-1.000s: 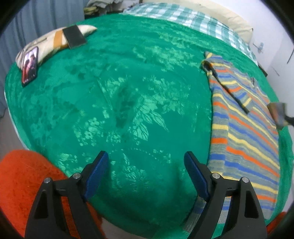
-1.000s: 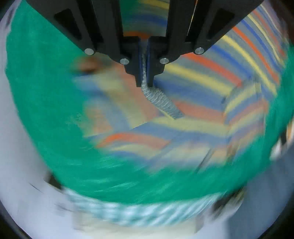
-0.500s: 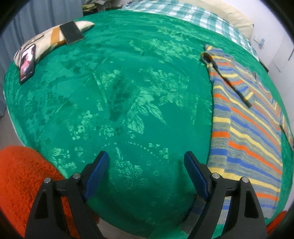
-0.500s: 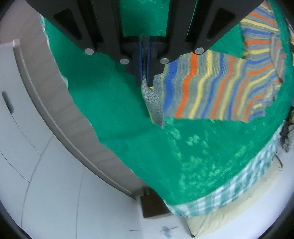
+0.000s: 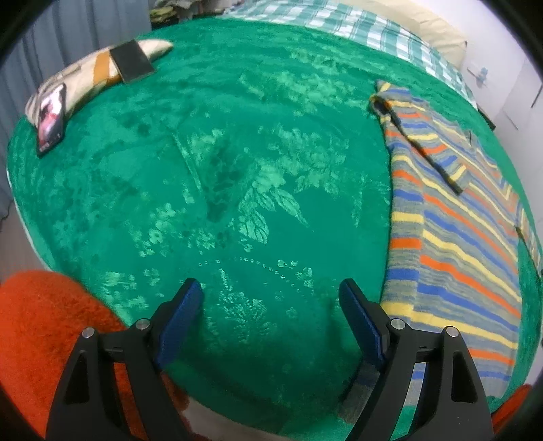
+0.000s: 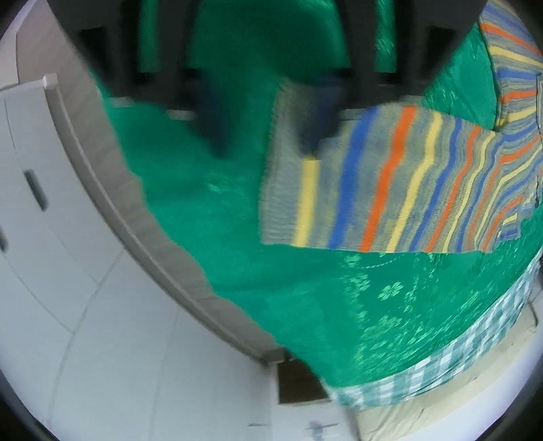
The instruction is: Fold small clothes
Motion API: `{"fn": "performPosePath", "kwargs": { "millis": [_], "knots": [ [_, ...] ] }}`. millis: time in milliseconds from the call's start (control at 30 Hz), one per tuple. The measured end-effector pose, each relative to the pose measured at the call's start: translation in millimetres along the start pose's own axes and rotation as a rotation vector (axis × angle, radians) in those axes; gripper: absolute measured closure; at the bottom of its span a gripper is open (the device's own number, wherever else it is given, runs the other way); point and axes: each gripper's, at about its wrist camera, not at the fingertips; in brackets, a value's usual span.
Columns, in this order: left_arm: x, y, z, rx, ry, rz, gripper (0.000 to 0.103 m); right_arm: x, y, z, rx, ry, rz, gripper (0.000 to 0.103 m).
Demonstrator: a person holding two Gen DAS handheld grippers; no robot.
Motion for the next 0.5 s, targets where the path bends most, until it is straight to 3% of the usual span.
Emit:
{"fn": "performPosePath", "kwargs": {
  "millis": [100, 167, 233, 367, 500],
  "knots": [
    [30.3, -5.8, 14.9, -0.05, 0.046, 0.079, 0.018, 41.5, 18.6, -24.9, 0.119, -0.019, 0.065, 0.037],
    [47.9, -16.4, 41.7, -0.147, 0.115, 0.124, 0.017, 66.8, 36.6, -48.4, 0.194, -0.112, 0.089, 0.037],
    [55.9, -29.3, 76.2, -0.273, 0.184, 0.131, 0.015, 93.4, 62.2, -84.7, 0.276, -0.281, 0.086, 0.037],
    [42.2, -50.1, 168.0, -0.563, 0.311, 0.063, 0.011, 128.4, 113.2, -154.0, 0.395, -0.498, 0.075, 0.037],
    [-8.7, -44.9, 245.1, -0.802, 0.262, 0.033, 0.011, 137.1, 150.7, -200.7, 0.429, -0.575, 0.068, 0.037]
  ]
}}
Point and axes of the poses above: each gripper's, at about its wrist camera, not at the fingertips, and x roughly against the way its jaws point, z to its right, y to its underside, and after that the axes turned 12 degrees about x, right-handed
